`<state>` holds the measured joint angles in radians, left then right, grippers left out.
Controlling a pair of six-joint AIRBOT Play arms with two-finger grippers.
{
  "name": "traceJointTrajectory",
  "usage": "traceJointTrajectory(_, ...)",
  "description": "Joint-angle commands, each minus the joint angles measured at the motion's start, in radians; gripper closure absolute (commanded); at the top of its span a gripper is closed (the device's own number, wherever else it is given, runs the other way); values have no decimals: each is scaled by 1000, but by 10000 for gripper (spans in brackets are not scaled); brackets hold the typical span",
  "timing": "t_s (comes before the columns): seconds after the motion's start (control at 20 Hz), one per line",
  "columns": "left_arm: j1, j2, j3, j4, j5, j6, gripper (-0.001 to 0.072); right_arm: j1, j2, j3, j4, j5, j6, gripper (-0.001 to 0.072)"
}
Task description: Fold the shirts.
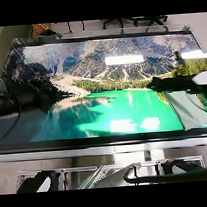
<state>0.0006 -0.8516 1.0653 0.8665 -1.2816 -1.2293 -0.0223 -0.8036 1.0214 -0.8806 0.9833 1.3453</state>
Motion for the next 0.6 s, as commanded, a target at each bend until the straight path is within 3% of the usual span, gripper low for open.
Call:
traceJointTrajectory(0.0, 0, 124, -168, 3, 26, 2, 689, 158, -1, -11, -84, -82, 57, 693)
traceJointTrajectory(0.55, 0, 235, -234, 3, 25, 2, 689, 159, -1, -11, -77, -36, 58, 694)
